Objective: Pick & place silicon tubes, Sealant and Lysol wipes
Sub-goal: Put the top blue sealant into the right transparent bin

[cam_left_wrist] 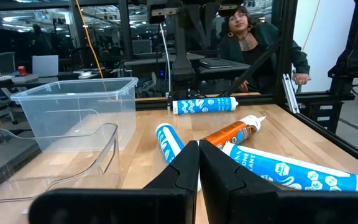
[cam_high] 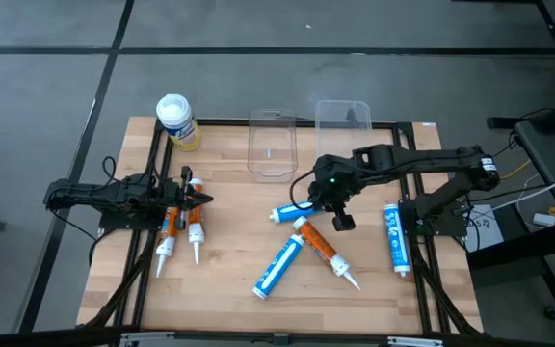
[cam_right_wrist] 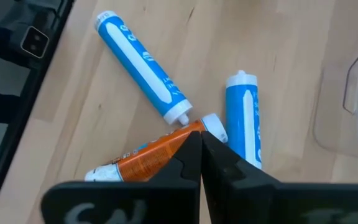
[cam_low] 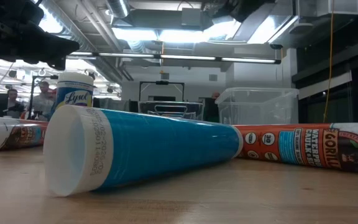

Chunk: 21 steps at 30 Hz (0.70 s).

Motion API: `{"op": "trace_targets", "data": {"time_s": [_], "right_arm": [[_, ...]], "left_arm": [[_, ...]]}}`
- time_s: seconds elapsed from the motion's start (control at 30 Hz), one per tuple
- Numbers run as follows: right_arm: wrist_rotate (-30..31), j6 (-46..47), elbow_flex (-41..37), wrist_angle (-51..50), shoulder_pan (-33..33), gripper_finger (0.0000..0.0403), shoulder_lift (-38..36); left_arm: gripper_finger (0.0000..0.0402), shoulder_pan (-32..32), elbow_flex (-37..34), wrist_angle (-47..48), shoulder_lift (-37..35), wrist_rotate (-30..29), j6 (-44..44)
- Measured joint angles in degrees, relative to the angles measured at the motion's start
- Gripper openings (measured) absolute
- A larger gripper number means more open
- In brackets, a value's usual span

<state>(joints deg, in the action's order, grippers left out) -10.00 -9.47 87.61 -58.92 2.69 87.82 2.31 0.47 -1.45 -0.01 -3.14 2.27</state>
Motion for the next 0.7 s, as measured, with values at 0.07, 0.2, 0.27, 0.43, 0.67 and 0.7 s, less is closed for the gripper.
{"op": "trace_targets", "data": {"time_s": [0.07, 0.2, 0.27, 0.43, 0.67, 0.7], "right_arm": [[0.00, -0.03, 0.00, -0.07, -0.49, 0.0013, 0.56], [-0.02, -0.39, 0.00, -0.04, -1.50, 0.0024, 1.83], [0.00, -1.96, 0.00, -0.26, -1.96, 0.0028, 2.04], [-0.02, -4.37, 0.04, -0.23, -2.85, 0.0037, 3.15], [-0.02, -4.65, 0.04, -0.65, -3.53, 0.0058, 5.91], [-0.02, -4.74, 0.04, -0.69, -3.60, 0.0063, 6.31]], "left_arm": [[0.0008, 0.00, 0.00, 0.00, 0.00, 0.00, -0.01], [0.0012, 0.00, 0.00, 0.00, 0.00, -0.01, 0.01], [0.0012, 0.00, 0.00, 0.00, 0.00, 0.00, 0.00], [0.0010, 0.00, 0.00, 0.00, 0.00, 0.00, 0.01], [0.0008, 0.00, 0.00, 0.00, 0.00, 0.00, 0.00], [0.0008, 0.00, 0.00, 0.00, 0.00, 0.00, 0.01]]}}
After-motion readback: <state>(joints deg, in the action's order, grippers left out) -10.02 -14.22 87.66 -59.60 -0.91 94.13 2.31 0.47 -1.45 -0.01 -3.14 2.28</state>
